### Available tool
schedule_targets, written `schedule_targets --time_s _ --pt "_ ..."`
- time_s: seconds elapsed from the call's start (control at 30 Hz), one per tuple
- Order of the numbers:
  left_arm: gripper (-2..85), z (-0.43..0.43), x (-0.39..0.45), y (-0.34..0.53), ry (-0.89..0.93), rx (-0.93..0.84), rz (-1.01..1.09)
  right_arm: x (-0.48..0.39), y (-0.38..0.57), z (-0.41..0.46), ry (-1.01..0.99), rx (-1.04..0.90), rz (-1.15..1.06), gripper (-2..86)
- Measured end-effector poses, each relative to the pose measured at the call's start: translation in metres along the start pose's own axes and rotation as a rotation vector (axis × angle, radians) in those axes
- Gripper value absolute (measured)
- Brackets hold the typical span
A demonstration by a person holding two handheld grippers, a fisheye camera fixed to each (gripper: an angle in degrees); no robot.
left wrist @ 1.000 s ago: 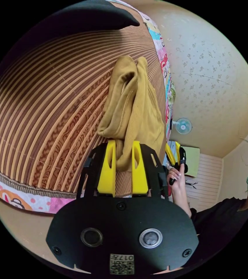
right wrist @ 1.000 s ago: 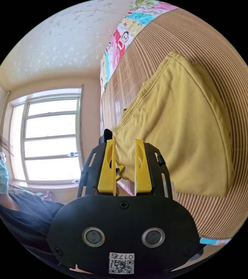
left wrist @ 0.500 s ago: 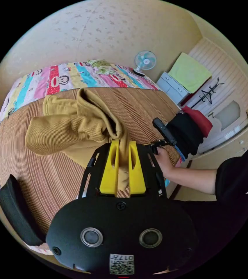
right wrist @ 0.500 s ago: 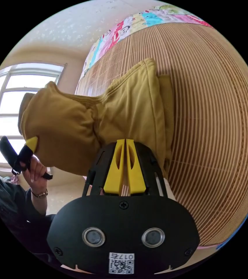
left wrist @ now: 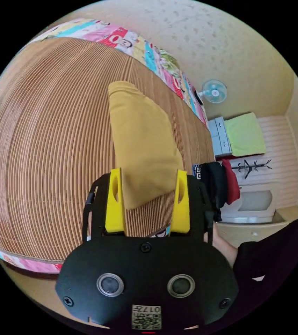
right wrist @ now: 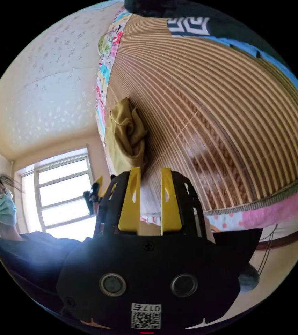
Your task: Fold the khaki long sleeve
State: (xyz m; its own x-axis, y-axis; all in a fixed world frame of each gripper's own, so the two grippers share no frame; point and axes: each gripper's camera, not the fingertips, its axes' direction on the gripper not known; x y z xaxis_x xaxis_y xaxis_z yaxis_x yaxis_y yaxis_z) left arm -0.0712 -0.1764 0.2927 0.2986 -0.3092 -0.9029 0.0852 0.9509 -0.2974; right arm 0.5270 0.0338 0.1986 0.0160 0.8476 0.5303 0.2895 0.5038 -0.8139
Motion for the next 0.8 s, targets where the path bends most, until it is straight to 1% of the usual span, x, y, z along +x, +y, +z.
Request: schedule_targets --time_s 0.07,0.1,0.13,0.2,0.23,0.27,0.3,0.37,0.43,0.47,0.5,0.53,0.57,0.63,0.7,0.73,0.8 --pt "18.6 0.05 -0.05 0.001 0.132 -0.134 -0.098 0.002 0.009 0.009 -0.079 -0.044 0.005 14.3" --pt "18.1 0.061 -0.056 0.002 0.169 -0.158 -0.1 0.002 0.014 0.018 -0.146 -0.07 0.008 17.0" --pt "14.8 0.08 -0.066 0.005 0.199 -0.195 -0.122 0.002 0.016 0.023 -0.18 -0.084 0.008 18.2" --pt "9.9 0.098 -0.077 0.014 0.241 -0.213 -0.174 0.003 0.021 0.047 -0.281 -0.136 0.032 22.5" --pt "7.7 0.106 -0.078 0.023 0.336 -0.209 -0.196 0.002 0.021 0.052 -0.296 -0.147 0.042 23.5" --pt "6.5 0.111 -0.07 0.034 0.401 -0.203 -0.192 0.001 0.02 0.063 -0.32 -0.165 0.059 25.5" --pt "6.4 0.113 -0.062 0.039 0.413 -0.204 -0.178 -0.001 0.017 0.071 -0.353 -0.173 0.071 27.4" --pt "6.1 0.12 -0.019 0.058 0.369 -0.266 -0.096 -0.008 0.008 0.08 -0.416 -0.169 0.086 29.1" --pt "5.9 0.122 0.02 0.073 0.344 -0.305 -0.014 -0.018 -0.005 0.09 -0.461 -0.178 0.079 28.4" --pt "5.8 0.123 0.046 0.082 0.333 -0.325 0.04 -0.025 -0.016 0.101 -0.484 -0.22 0.089 26.8" --pt "5.8 0.124 0.059 0.086 0.321 -0.335 0.064 -0.031 -0.025 0.115 -0.484 -0.307 0.135 25.6" --pt "5.9 0.123 0.084 0.093 0.268 -0.335 0.108 -0.037 -0.027 0.119 -0.474 -0.331 0.134 24.9" --pt "5.9 0.118 0.106 0.097 0.205 -0.307 0.15 -0.056 -0.029 0.117 -0.479 -0.336 0.066 23.9" --pt "6.4 0.111 0.135 0.098 0.174 -0.275 0.214 -0.088 -0.031 0.109 -0.525 -0.349 -0.018 22.5" --pt "8.0 0.104 0.166 0.098 0.214 -0.259 0.284 -0.134 -0.036 0.082 -0.574 -0.305 -0.109 20.8" --pt "10.4 0.101 0.189 0.099 0.259 -0.261 0.337 -0.145 -0.037 0.073 -0.583 -0.29 -0.138 20.4" --pt "12.5 0.1 0.222 0.103 0.31 -0.277 0.417 -0.19 -0.044 0.02 -0.6 -0.22 -0.276 18.9"
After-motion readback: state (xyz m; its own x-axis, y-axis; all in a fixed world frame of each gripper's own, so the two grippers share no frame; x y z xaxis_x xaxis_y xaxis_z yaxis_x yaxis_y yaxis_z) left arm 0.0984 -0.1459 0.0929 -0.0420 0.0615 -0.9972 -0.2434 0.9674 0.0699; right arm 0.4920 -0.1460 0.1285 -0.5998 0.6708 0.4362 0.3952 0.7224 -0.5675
